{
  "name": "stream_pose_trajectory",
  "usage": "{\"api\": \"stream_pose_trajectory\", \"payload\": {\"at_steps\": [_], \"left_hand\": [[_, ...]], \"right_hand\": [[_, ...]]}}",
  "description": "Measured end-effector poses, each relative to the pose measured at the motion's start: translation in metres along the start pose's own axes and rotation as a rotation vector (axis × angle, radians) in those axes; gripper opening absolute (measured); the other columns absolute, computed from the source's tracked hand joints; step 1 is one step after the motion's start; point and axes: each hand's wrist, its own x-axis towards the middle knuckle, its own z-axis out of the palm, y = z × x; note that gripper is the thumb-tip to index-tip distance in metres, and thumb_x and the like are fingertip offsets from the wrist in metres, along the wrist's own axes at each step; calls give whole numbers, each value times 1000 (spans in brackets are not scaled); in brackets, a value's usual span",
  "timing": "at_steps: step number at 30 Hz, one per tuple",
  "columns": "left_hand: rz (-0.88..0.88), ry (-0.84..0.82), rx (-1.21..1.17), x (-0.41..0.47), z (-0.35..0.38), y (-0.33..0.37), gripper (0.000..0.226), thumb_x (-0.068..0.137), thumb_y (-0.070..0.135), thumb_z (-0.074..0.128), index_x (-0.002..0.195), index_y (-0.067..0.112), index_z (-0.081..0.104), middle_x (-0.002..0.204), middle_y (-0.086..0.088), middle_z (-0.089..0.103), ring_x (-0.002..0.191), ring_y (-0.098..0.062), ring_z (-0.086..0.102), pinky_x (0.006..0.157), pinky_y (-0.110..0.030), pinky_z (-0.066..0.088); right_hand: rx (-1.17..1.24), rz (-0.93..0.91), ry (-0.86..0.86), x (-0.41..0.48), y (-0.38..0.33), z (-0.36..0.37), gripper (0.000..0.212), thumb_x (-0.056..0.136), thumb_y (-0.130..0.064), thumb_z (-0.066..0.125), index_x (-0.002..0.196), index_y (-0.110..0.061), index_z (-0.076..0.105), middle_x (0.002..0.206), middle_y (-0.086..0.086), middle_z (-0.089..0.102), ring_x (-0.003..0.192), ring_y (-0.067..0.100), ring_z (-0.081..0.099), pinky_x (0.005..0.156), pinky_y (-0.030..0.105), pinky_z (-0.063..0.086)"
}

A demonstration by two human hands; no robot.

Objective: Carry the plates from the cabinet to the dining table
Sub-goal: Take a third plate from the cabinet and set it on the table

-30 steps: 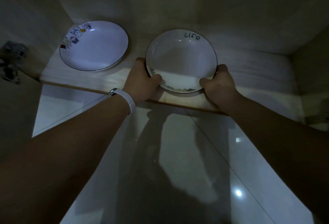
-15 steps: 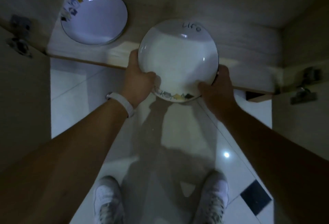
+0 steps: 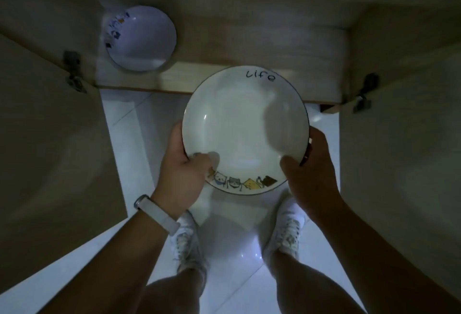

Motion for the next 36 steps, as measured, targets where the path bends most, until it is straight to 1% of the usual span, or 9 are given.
{"api": "stream_pose_trajectory", "payload": {"at_steps": [4,6,11,15,21,24,26,33,36], "left_hand": [[-25,-31,15,-28,-2,52,66,68,-2,50,123,33,52,110,13,69,105,-14,65,86,-38,56],[-36,-75,26,-39,-2,81,65,68,-1,50,123,33,52,110,11,69,105,-16,65,86,-39,56],[-70,-179,60,-72,-3,150,65,69,1,55,123,37,55,109,10,71,102,-18,66,82,-44,56],[-89,-269,95,-107,-5,211,67,69,2,59,131,27,53,120,-1,68,109,-22,64,86,-46,56],[-54,-385,132,-170,0,307,61,72,2,59,123,35,54,112,15,68,101,-5,65,77,-27,56],[-28,-437,147,-200,10,343,62,68,1,56,127,19,52,109,8,67,91,-1,66,67,-19,53],[-9,-485,177,-217,16,360,62,69,1,56,127,19,52,108,10,68,93,-2,66,68,-21,53],[108,-678,292,-290,57,396,61,71,1,61,121,34,52,112,18,67,105,-4,63,76,-23,54],[129,-755,304,-334,84,398,63,69,1,64,125,27,51,116,12,66,105,-8,63,76,-25,53]], "right_hand": [[56,60,41,-47,-37,-27,54,79,4,58,120,-28,45,99,3,62,69,6,61,49,13,47],[94,100,70,-70,-57,-38,57,79,4,56,125,-27,45,102,3,63,73,6,63,51,13,48],[168,177,157,-133,-118,-68,55,82,3,53,126,-30,44,101,-14,60,85,-5,61,58,9,50],[149,219,213,-181,-162,-94,53,77,-3,53,124,-27,47,102,-7,63,91,12,65,69,31,59],[183,207,328,-264,-236,-136,52,79,-3,53,125,-24,45,99,-10,58,76,3,61,55,22,54],[199,187,392,-304,-259,-157,47,81,-4,54,117,-31,43,98,-14,57,82,4,59,58,18,50],[232,191,428,-332,-266,-171,48,83,-5,54,119,-32,41,98,-14,57,82,5,59,56,15,47],[311,201,579,-424,-259,-225,56,83,-7,54,130,-36,41,93,-9,61,80,12,61,63,24,47],[333,194,637,-468,-242,-252,56,84,-6,54,132,-30,41,92,-6,64,80,14,62,61,24,48]]}}
